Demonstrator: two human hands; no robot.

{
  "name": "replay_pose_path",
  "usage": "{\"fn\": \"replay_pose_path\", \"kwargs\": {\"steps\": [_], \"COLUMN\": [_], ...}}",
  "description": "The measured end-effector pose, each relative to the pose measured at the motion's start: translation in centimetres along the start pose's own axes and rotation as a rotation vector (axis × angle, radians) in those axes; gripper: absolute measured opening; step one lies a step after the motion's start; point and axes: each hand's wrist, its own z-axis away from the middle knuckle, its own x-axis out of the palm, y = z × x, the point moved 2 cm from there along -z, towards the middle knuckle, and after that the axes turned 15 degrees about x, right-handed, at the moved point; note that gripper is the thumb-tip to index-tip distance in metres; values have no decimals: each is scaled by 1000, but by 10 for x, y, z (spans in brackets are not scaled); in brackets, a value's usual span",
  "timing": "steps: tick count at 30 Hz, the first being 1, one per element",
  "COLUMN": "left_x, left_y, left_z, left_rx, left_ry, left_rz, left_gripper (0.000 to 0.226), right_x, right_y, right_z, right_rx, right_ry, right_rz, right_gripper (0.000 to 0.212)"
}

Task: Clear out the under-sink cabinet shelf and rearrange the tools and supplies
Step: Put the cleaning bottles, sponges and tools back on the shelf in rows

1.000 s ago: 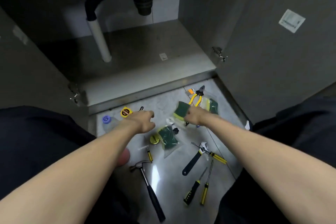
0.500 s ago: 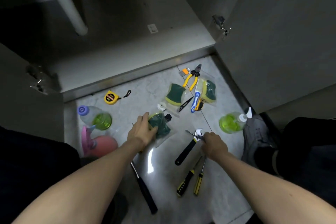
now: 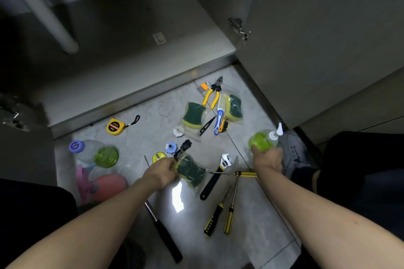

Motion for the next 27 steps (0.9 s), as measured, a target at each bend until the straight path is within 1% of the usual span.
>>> {"fn": "replay_pose_path", "kwargs": {"steps": [1, 3, 5, 6, 8, 9, 13, 15, 17, 19, 20, 22, 24, 25, 26, 27], "left_x": [0, -1, -6, -9, -19, -24, -52, -71, -88, -99, -100, -96, -91, -88, -84, -81], "left_y": [0, 2, 4, 5, 7, 6, 1, -1, -5, -12, -14, -20, -24, -25, -24, -24], "left_z": [1, 5, 9, 11, 17, 20, 41, 54, 76, 100, 112, 131, 140, 142, 143, 145], "left_rx": [-6, -6, -1, 1, 0, -4, -18, -28, -67, -132, -182, -290, -393, -425, -457, -493], "left_ry": [-37, -106, -137, -139, -123, -107, -19, 63, 182, 315, 347, 376, 435, 501, 580, 676], "left_rz": [-20, -79, -131, -153, -199, -221, -328, -379, -412, -463, -490, -511, -524, -494, -414, -282], "left_gripper": [20, 24, 26, 25, 25, 25, 31, 30, 27, 22, 21, 27, 42, 49, 53, 52], "right_x": [-5, -14, -22, -25, -30, -30, -23, -18, -12, -8, -6, -2, 3, 6, 10, 13], "right_y": [-4, -13, -22, -26, -33, -36, -46, -54, -66, -80, -86, -94, -100, -103, -104, -105], "right_z": [0, 0, -3, -5, -9, -9, 8, 23, 47, 69, 79, 98, 114, 121, 128, 134], "right_rx": [-28, -158, -251, -254, -227, -227, -357, -435, -518, -575, -597, -643, -687, -704, -722, -742], "right_ry": [42, 105, 123, 125, 118, 113, 109, 101, 65, 26, 6, -50, -104, -130, -155, -179], "right_rz": [-61, -176, -218, -226, -243, -244, -198, -209, -258, -298, -310, -343, -370, -378, -380, -377], "right_gripper": [73, 71, 59, 50, 34, 30, 28, 25, 23, 24, 25, 25, 25, 25, 24, 22]}}
